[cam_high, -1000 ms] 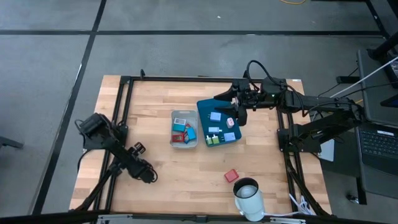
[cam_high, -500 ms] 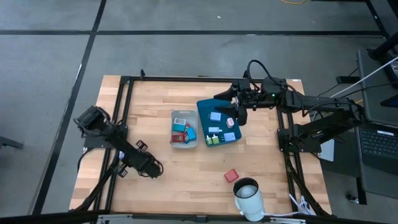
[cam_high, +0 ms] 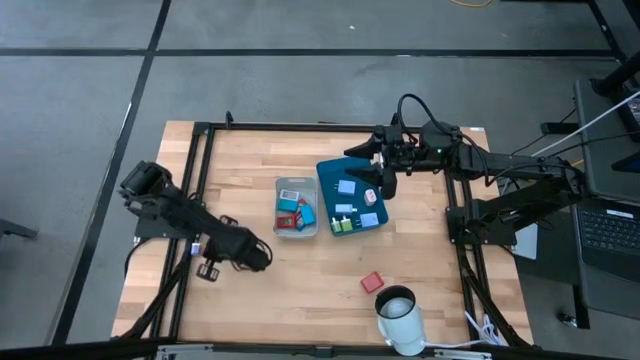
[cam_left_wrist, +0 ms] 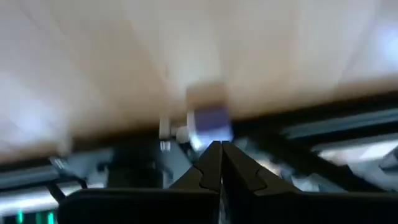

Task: Pick & Place Office items
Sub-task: Put the violet charger adapter into the blue bin

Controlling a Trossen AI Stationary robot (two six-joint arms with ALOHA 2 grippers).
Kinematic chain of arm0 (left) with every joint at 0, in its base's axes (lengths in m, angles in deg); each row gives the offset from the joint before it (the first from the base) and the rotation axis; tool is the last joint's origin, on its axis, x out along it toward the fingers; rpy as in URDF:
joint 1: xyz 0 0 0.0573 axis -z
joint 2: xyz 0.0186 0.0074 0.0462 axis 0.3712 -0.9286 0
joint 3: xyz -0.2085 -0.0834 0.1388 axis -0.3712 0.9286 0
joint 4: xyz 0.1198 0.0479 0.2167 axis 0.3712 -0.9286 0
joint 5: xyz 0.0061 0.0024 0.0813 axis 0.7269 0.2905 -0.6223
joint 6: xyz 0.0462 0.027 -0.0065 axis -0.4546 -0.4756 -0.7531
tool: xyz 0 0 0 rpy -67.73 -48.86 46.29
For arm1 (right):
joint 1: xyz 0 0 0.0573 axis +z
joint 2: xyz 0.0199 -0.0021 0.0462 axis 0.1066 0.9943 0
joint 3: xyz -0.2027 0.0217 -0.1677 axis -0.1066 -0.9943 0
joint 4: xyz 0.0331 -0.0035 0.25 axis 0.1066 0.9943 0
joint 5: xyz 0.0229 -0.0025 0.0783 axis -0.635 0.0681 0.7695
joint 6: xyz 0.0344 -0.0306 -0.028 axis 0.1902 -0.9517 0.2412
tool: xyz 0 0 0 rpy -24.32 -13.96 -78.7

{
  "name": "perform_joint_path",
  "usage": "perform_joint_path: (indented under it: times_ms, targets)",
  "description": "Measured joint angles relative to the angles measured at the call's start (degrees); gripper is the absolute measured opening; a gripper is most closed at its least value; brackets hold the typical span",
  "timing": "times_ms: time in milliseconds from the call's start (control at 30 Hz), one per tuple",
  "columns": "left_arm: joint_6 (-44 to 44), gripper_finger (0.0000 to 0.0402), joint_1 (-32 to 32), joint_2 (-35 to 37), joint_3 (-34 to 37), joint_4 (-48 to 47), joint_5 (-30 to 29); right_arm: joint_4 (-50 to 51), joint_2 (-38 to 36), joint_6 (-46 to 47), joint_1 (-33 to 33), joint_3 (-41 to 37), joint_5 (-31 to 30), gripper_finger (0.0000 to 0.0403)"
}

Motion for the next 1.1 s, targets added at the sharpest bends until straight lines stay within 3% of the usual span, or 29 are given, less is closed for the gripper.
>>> perform_joint_path:
  times_ms: [233,633,833,1100]
  targets:
    - [-3.1,0.0001,0.5,-0.2,11.8,-2.5,3.3,0.1,0.0,-0.4,0.0,0.0,1.8,0.0284]
    - [-2.9,0.0001,-0.4,-4.8,18.6,9.1,10.3,0.1,0.0,-1.5,0.0,0.0,3.4,0.0284]
    - [-5.1,0.0001,-1.6,-6.2,15.5,8.8,8.1,0.1,0.0,-1.4,0.0,0.0,4.8,0.0284]
    - [-5.7,0.0001,-6.0,-6.2,4.7,16.5,7.9,-0.3,0.0,-1.4,-1.2,0.0,4.5,0.0284]
